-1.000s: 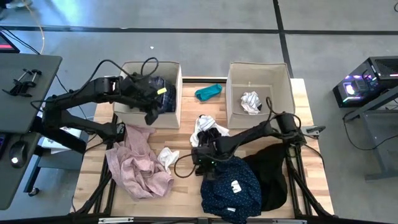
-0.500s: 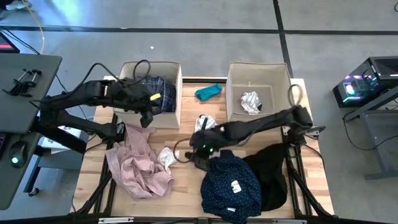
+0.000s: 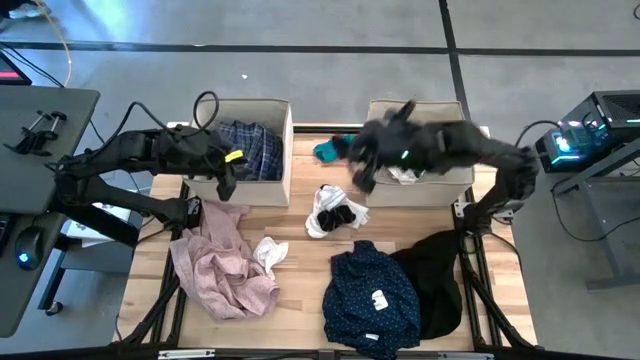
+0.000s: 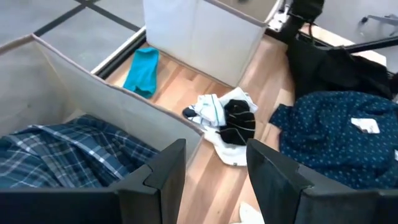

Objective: Sort clothes
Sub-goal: Put the black striped sock into the left laundry organizer

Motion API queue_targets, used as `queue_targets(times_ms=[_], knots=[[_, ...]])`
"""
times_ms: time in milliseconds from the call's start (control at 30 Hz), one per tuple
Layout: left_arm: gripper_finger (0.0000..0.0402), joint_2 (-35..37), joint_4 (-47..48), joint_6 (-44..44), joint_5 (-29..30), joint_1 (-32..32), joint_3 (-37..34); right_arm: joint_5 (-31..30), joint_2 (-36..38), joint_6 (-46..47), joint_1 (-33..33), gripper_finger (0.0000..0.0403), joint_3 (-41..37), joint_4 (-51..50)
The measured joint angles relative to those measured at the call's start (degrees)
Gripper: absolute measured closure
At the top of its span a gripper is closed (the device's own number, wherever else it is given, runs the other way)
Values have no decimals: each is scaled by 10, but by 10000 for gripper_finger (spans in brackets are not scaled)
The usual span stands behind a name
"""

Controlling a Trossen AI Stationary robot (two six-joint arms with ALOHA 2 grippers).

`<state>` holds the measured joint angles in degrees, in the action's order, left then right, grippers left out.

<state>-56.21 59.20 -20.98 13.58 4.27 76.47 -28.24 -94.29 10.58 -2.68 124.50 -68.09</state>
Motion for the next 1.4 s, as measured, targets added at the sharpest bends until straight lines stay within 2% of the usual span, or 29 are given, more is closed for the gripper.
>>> queue_targets(times_ms=[233, 467, 600, 767, 967, 1067, 1233, 1333, 1400], knots=[[243, -2, 0, -30, 30, 0, 0, 43, 32, -67, 88, 402, -5, -38], [243, -3, -18, -35, 51, 0, 0, 139, 14, -146, 163, 402, -6, -38], [243, -9, -68, -25, 67, 1, 0, 191, -6, -171, 188, 402, -6, -2], [243, -30, -192, 67, 60, 0, 0, 304, -48, -207, 190, 402, -6, 102], [232, -76, -345, 152, 60, 3, 0, 384, -88, -211, 171, 402, -6, 184], [212, -98, -377, 164, 60, 4, 0, 388, -100, -205, 159, 402, -6, 206], [189, -127, -364, 144, 45, 7, 0, 389, -106, -196, 140, 402, -6, 206], [205, -136, -364, 140, 35, 7, 0, 388, -106, -194, 132, 402, -6, 203], [235, -137, -365, 137, 28, 6, 0, 385, -106, -184, 128, 402, -6, 202]])
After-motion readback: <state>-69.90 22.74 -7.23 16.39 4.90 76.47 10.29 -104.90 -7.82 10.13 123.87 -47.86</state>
